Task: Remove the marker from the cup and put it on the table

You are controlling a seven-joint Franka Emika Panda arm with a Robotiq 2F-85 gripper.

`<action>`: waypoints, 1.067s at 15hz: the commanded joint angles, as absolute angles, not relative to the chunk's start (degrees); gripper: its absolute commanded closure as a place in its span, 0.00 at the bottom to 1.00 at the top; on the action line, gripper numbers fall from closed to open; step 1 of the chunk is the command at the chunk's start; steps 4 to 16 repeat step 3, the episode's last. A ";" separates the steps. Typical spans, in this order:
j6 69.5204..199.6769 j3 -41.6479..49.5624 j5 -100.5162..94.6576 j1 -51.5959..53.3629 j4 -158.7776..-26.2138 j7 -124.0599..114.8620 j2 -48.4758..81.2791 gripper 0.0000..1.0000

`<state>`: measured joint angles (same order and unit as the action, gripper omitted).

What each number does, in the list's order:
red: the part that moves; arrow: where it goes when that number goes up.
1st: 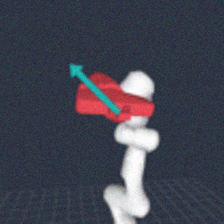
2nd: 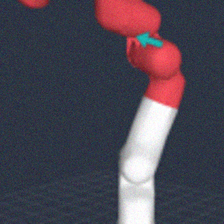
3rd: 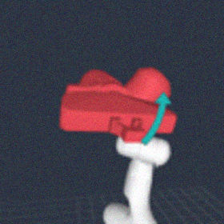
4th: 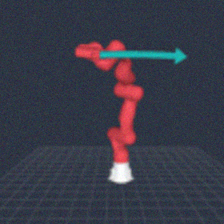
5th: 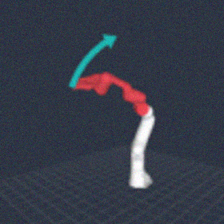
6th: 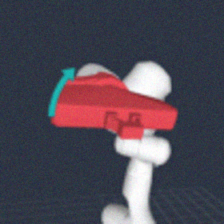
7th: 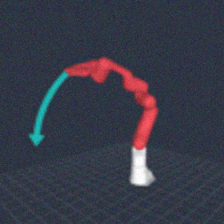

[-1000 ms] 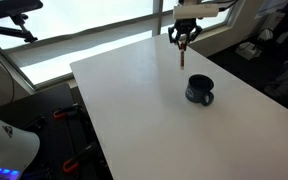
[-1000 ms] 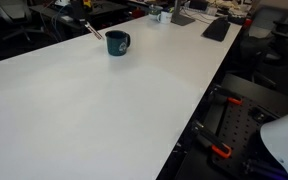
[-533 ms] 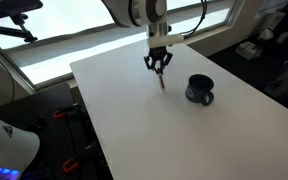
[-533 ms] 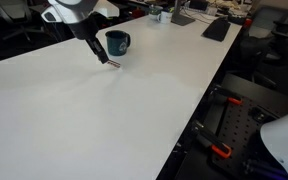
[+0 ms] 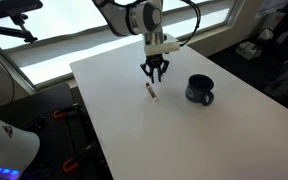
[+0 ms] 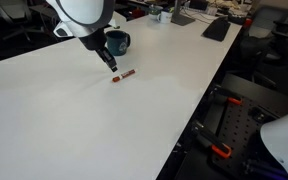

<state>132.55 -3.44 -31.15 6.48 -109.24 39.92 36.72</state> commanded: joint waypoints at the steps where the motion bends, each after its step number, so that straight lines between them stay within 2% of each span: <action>1: 132.38 -3.73 -31.30 6.24 -109.10 39.85 36.77 0.64; 16: 132.40 -3.73 -31.30 6.25 -109.11 39.85 36.77 0.64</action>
